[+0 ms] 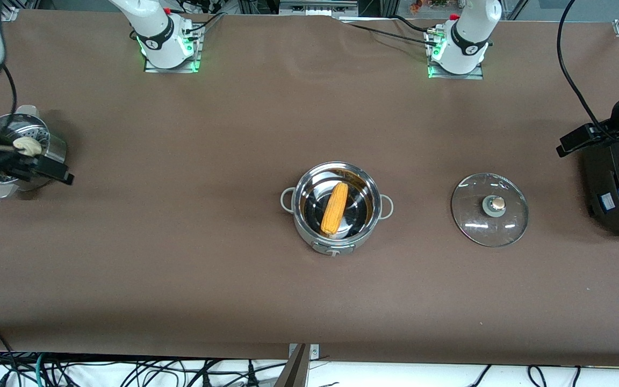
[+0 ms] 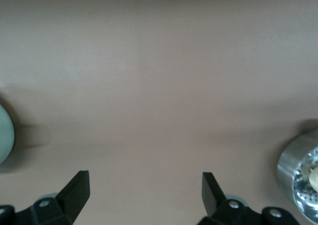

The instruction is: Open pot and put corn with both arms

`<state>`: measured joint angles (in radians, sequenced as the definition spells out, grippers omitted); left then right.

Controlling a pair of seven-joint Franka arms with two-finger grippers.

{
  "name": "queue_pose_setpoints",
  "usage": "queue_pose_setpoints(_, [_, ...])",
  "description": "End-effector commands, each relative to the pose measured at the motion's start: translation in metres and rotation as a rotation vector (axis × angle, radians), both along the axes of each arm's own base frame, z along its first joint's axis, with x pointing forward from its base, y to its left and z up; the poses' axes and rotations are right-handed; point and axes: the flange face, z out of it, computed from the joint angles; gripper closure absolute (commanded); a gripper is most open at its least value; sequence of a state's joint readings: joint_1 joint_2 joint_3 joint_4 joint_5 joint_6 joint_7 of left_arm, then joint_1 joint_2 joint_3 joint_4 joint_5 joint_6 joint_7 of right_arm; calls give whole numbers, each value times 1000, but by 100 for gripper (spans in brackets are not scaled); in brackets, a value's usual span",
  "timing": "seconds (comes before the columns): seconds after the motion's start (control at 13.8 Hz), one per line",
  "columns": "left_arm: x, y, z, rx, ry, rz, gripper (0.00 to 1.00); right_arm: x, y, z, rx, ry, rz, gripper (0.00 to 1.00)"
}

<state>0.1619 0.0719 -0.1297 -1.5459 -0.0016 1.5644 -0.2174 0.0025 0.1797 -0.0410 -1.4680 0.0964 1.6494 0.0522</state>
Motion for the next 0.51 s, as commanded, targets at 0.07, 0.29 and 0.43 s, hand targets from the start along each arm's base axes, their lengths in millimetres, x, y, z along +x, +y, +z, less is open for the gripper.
queue_pose_setpoints(0.07, [1, 8, 26, -11, -29, 22, 0, -34, 14, 11, 1, -13, 58, 0])
queue_pose_setpoints(0.29, [0, 10, 33, -9, -32, 27, 0, -52, 16, 14, -68, -17, 77, 0])
queue_pose_setpoints(0.43, [1, 10, 32, 11, -32, 20, 0, -62, 38, 13, -125, 2, 133, 0])
